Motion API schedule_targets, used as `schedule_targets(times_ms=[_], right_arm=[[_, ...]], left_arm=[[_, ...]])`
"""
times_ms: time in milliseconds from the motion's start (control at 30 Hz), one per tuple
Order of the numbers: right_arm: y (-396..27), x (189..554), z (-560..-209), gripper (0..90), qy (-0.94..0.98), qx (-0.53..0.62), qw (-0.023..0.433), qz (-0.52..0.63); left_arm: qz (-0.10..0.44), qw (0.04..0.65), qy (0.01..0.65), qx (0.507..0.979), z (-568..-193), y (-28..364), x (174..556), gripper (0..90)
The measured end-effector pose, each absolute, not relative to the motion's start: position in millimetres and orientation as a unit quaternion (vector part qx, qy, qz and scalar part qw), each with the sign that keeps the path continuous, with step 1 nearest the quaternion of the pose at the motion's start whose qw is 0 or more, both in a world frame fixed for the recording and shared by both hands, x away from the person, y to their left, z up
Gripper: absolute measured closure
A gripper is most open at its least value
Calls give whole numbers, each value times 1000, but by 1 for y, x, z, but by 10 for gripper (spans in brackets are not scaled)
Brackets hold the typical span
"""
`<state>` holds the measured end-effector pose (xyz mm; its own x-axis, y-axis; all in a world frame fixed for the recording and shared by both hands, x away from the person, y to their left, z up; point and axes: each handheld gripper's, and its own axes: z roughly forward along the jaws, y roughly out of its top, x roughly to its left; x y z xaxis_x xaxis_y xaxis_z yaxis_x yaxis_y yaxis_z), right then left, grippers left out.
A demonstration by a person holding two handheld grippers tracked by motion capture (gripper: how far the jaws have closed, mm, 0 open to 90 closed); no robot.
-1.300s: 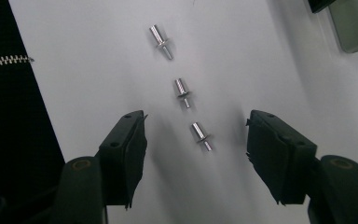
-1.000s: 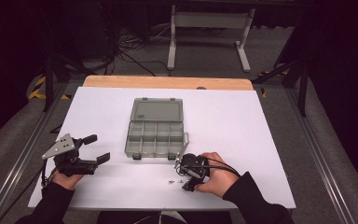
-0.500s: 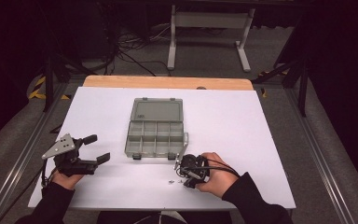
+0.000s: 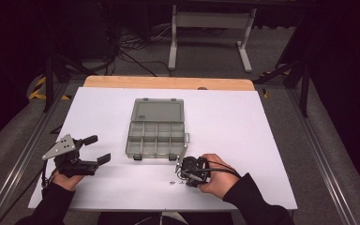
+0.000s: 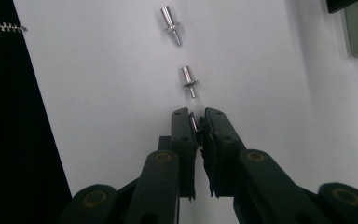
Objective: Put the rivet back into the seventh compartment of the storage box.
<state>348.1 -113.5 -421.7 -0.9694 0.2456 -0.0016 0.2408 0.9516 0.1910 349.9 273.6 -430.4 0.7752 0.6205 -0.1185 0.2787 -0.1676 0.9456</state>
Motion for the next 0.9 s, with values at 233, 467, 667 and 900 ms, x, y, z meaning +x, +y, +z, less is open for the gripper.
schedule_targets(times_ms=[233, 467, 667, 900], right_arm=[[-115, 352, -412, 831, 986, 125, 8, 112], [-112, 358, -397, 831, 982, 129, 14, 135], [-109, 367, -384, 831, 978, 134, 21, 158], [-106, 375, -373, 831, 975, 138, 32, 174]], left_arm=[[151, 572, 300, 749, -430, 274, 350, 86], [152, 572, 300, 748, -430, 273, 350, 85], [152, 571, 300, 749, -431, 273, 350, 85], [150, 570, 301, 749, -431, 273, 350, 85]])
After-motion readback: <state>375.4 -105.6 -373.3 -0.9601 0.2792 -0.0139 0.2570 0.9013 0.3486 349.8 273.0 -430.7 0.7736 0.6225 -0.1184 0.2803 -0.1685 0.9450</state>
